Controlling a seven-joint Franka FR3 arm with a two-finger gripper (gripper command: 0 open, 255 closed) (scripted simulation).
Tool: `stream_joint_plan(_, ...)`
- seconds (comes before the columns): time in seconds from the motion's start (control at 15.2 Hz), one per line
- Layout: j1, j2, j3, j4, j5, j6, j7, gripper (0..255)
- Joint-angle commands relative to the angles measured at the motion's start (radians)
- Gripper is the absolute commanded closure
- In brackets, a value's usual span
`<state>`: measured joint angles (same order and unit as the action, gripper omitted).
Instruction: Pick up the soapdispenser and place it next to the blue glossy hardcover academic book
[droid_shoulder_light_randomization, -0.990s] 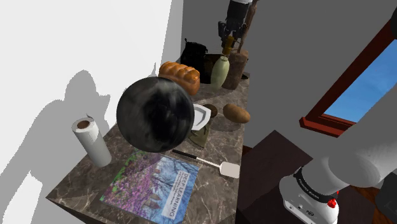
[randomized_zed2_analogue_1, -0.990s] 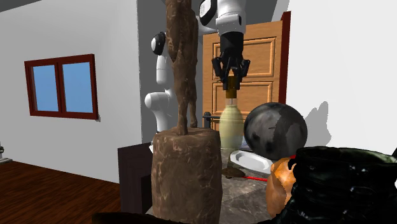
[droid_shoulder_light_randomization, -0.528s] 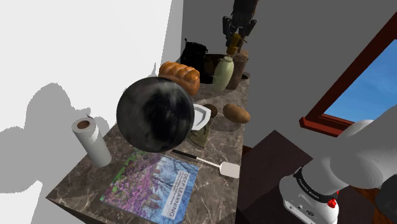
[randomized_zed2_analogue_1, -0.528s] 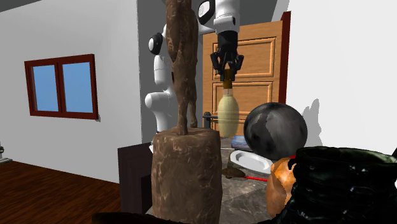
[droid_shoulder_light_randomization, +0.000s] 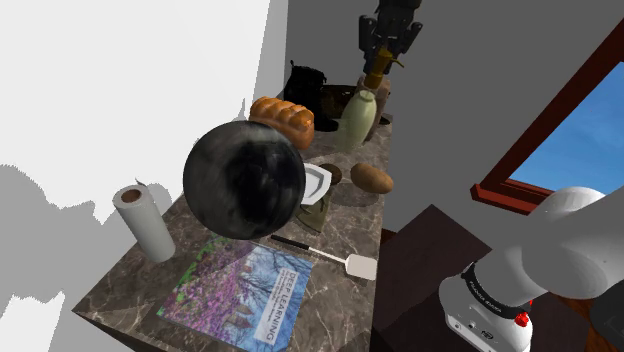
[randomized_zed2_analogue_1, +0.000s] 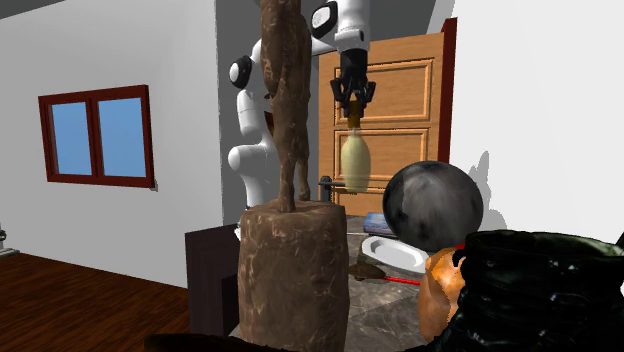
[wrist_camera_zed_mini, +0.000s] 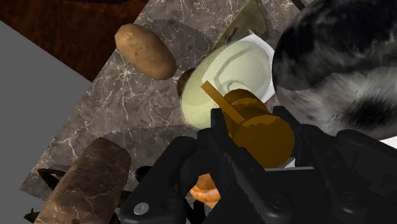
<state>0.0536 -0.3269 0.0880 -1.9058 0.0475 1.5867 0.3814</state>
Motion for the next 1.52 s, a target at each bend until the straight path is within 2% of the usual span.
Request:
stream_joint_plan(0.0,0.012,-0.04,0.018,-0.005,0.009,-0.034,0.03,255)
stream_joint_plan(0.73,0.08,-0.199,0.145,0.027,0.088,-0.21,0.228,255)
stream_joint_plan(1.45,0.128,-0.235,0.303,0.203,0.188,-0.387,0.472,255)
